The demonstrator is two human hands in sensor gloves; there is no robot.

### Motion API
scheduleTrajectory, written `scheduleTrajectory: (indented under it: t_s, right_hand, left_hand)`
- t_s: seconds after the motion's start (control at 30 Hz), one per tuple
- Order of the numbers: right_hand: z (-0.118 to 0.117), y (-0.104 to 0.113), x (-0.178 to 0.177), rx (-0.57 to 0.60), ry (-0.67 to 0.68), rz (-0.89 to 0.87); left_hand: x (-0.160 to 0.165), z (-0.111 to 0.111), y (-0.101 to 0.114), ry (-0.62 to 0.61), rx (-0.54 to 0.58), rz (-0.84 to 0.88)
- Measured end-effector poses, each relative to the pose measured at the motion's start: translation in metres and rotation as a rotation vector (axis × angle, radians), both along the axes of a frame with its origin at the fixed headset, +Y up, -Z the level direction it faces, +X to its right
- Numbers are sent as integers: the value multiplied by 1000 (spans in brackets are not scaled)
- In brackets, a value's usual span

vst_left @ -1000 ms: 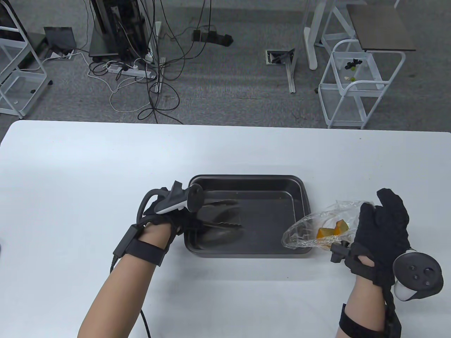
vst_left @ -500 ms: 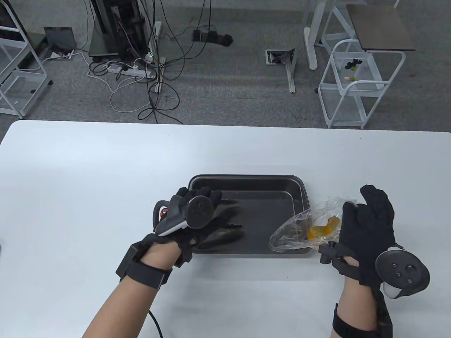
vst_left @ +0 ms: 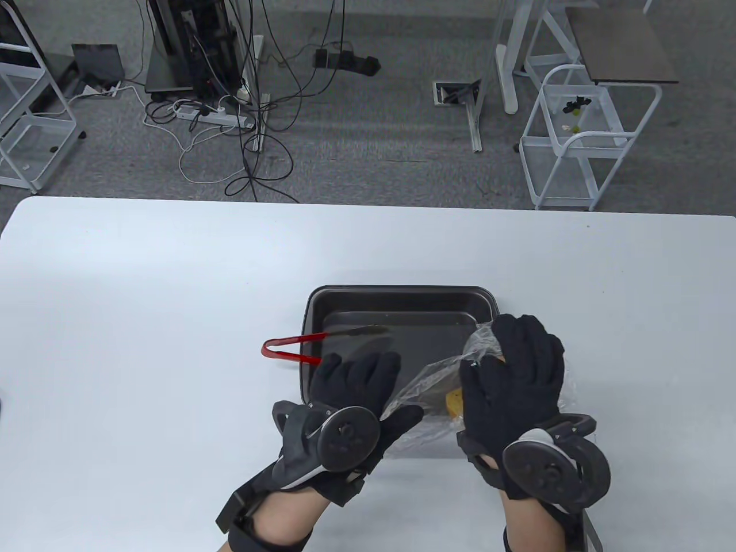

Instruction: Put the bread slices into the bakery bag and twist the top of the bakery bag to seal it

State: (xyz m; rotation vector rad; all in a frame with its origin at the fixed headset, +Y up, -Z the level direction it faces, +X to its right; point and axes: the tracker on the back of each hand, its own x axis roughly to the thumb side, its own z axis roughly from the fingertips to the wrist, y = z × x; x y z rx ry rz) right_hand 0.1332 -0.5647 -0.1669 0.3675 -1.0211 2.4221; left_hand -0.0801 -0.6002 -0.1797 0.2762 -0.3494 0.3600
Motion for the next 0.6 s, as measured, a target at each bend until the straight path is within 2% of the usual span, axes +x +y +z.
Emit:
scheduleTrajectory:
  t_s: [0.1, 0.17, 0.3, 0.37, 0.4, 0.5, 0.6]
  right_hand:
    - [8, 2, -17, -40, 41, 75]
    - [10, 3, -21, -129, 81, 117]
    - [12, 14, -12, -325, 362, 14]
    - [16, 18, -9, -466, 532, -11]
    - [19, 20, -9, -501, 627, -37]
    - [25, 26, -8, -509, 827, -102]
    - [20, 21, -14, -548, 920, -141]
  left_hand:
    - [-16, 12, 1, 73, 66, 15]
    - [-31, 18, 8, 112, 96, 42]
    - [-55, 34, 37, 135, 122, -24]
    - [-65, 49, 53, 74, 113, 11]
    - [-71, 62, 62, 32, 94, 49]
    - [-86, 86, 79, -77, 98, 142]
    - [-96, 94, 83, -129, 25, 206]
